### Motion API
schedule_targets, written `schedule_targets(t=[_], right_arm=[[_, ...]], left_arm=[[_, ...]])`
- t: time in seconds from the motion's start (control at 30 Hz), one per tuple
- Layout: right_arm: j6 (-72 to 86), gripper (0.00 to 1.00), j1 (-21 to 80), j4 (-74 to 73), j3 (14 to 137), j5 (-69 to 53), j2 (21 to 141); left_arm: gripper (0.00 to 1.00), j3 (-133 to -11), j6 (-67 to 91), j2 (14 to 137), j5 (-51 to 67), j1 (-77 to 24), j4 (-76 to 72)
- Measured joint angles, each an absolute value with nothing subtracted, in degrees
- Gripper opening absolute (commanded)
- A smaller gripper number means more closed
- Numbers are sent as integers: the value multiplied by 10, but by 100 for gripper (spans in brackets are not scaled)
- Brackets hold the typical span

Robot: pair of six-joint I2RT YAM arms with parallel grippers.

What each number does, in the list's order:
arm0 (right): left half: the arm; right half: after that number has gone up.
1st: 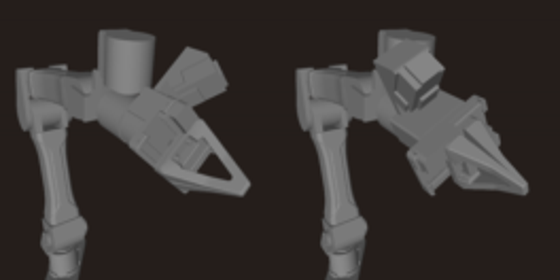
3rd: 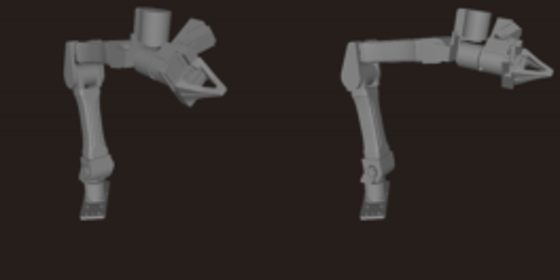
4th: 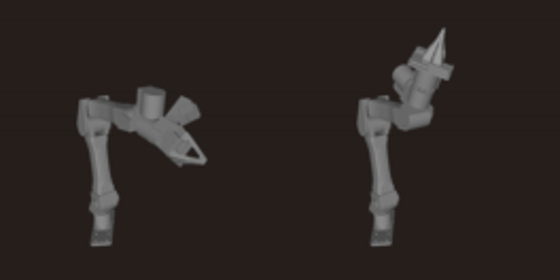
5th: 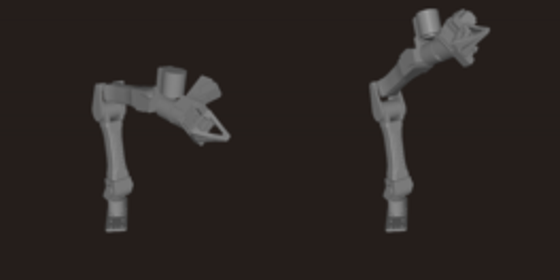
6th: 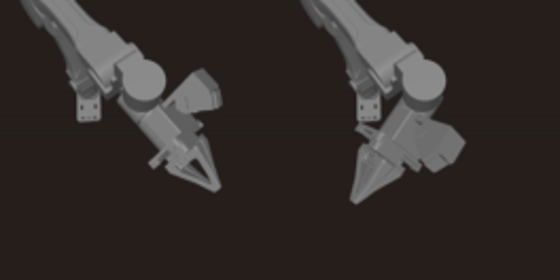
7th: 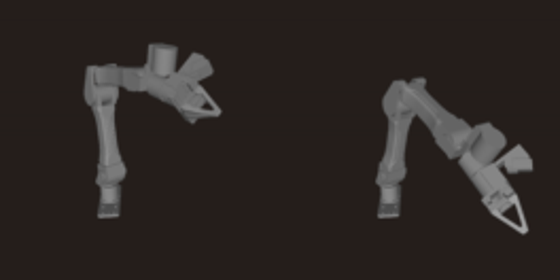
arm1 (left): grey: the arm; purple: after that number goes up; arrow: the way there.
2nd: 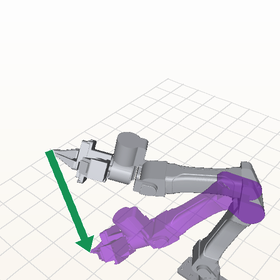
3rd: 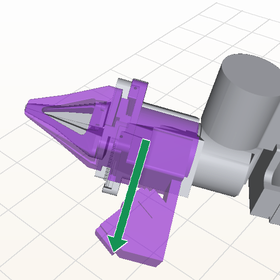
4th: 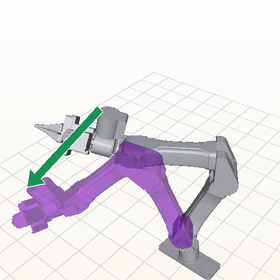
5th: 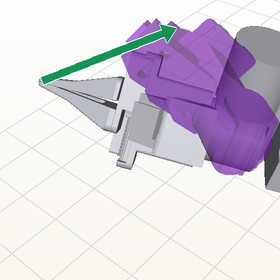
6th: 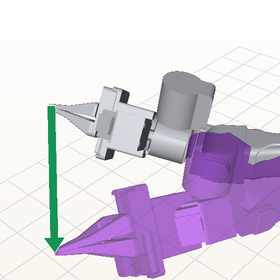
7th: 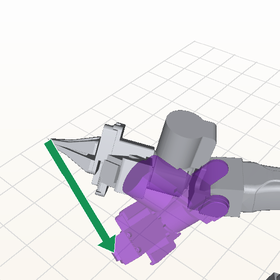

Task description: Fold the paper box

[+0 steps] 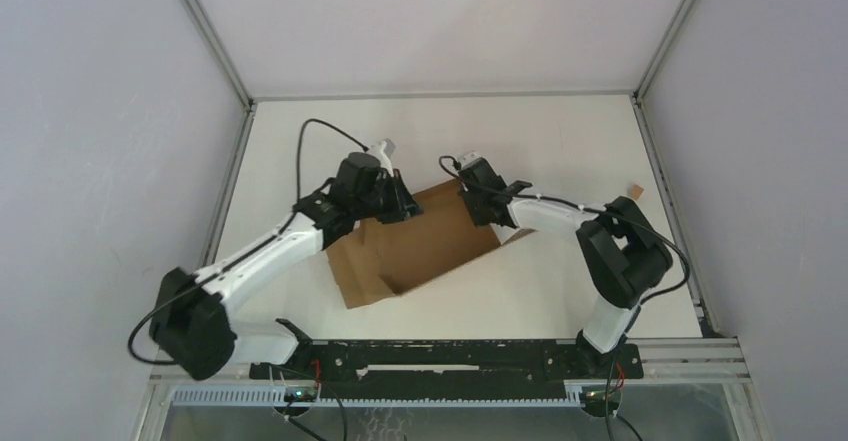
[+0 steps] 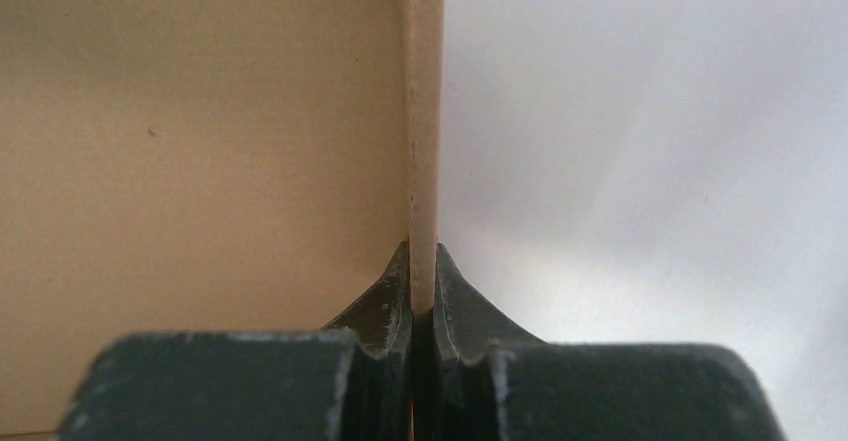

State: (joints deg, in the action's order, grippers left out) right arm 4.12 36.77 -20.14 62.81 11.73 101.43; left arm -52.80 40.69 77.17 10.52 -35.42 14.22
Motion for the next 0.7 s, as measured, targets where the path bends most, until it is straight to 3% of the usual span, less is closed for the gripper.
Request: schedule_targets(t=[0.37,0.7], right_arm=[[-23,3,437,110,431,159,861],[-53,4,447,219,384,159,835]], left_arm=[[16,-576,383,617,75,-232,234],[16,-568,374,612,79,-195,255]])
